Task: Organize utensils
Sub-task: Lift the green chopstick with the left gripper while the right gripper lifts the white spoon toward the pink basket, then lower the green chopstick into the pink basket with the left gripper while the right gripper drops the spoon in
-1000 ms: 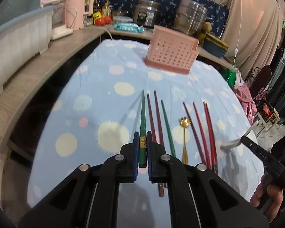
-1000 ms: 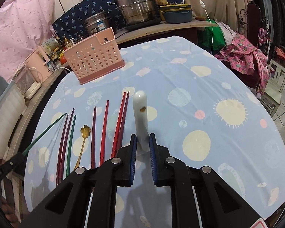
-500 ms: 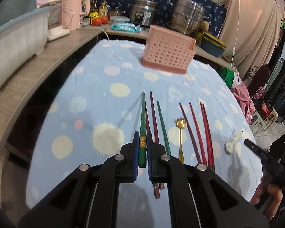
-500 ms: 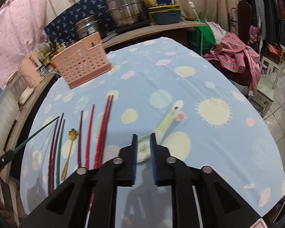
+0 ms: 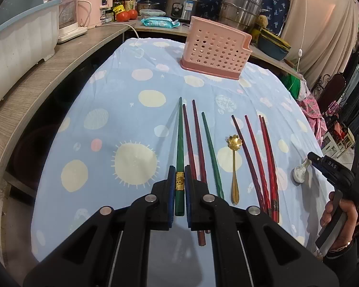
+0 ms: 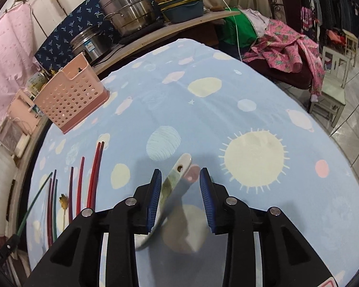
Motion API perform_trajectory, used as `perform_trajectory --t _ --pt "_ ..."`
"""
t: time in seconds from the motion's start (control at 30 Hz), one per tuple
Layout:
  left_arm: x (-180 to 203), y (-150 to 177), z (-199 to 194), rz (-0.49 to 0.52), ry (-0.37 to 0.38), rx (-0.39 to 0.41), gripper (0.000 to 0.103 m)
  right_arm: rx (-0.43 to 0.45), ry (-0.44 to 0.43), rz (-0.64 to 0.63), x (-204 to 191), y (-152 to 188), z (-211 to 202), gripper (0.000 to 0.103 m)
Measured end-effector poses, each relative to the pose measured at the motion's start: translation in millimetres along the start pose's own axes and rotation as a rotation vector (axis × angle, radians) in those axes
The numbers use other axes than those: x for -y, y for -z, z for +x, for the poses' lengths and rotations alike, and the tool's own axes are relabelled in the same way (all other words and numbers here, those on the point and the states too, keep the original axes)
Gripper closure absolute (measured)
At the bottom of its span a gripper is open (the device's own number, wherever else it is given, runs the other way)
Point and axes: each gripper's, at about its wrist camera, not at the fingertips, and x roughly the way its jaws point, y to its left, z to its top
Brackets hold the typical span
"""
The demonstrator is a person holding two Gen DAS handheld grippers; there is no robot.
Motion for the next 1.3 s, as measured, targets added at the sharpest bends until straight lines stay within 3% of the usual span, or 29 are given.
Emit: perform_trajectory --t 0.1,0.17,0.53,0.73,1.0,1.3 --pt "0.6 -0.8 2.4 0.001 -0.003 -0.008 0.096 0.002 -0.007 -0.006 0.0 -3.8 4.8 0.072" --pt "1.2 -1.2 2.9 0.003 -0.005 -0.01 0.096 0.006 -0.018 -0.006 -0.1 -5.0 4.3 0.084" --pt "-0.2 -13.0 -15.7 -0.001 0.017 0.042 0.096 0.088 -0.072 -0.094 -37.2 -6.7 -46.7 0.096" --pt "-2.4 -38.8 -43.3 0.008 0.024 0.143 0.096 0.13 -0.105 -0.159 -66.2 -12.7 -73.3 0.096" --pt "2.1 -96.0 -76.2 0.031 0.022 0.312 0.096 0.186 -0.127 -0.25 -109.2 -34.4 -85.9 0.097" --pt "11.7 -156.0 -84.1 0.053 0.018 0.417 0.096 0.254 -0.135 -0.327 -150.0 -71.3 -80.8 0.097"
